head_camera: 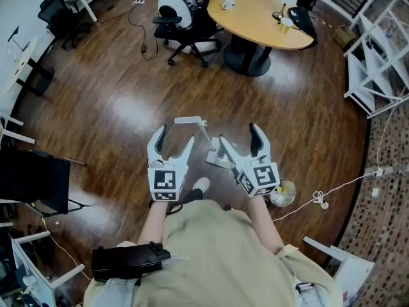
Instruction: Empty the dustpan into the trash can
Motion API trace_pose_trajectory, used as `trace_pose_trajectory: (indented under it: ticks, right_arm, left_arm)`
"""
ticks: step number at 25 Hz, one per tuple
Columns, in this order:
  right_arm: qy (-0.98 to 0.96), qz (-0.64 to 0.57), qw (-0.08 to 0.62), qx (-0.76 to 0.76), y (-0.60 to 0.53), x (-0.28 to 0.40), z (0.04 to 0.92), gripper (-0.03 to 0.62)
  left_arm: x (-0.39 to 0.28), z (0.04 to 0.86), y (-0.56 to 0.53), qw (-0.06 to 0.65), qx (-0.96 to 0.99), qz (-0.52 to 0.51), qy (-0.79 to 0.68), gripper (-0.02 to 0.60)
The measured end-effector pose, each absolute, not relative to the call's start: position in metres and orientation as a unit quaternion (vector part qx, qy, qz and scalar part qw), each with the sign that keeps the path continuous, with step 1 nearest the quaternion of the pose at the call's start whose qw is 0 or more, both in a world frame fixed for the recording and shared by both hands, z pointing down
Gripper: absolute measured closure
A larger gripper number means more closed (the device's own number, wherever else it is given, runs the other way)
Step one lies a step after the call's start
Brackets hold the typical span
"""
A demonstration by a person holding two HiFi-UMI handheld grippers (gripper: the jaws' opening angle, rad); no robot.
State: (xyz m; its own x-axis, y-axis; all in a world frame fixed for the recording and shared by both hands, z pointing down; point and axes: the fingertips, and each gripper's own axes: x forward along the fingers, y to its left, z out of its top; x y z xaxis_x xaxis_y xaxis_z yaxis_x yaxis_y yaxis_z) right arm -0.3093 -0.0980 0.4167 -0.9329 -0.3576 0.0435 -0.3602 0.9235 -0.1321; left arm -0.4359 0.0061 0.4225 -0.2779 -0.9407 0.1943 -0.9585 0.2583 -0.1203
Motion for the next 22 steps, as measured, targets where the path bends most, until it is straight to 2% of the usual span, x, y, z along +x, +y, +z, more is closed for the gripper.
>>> trace_pose_trajectory:
  ticks: [6, 17, 22]
  right_arm:
    - [-0.979, 0.074, 0.031, 0.187, -0.098, -0.321, 0.428, 0.164]
    - [-0.967, 0.083, 0.068, 0.231, -0.122, -0.315, 0.449, 0.164]
    - [-0.963, 0.092, 0.076, 0.240, -0.122, -0.323, 0.455, 0.164]
  left_arm:
    - [-0.464, 0.445, 0.002, 0.077, 0.641, 0.157, -0.748, 0.250]
    - [-0.494, 0.477, -0.048, 0.105, 0.742, 0.357, -0.558, 0.252]
    - [-0.498, 0.534, -0.060, 0.156, 0.763, 0.436, -0.451, 0.295]
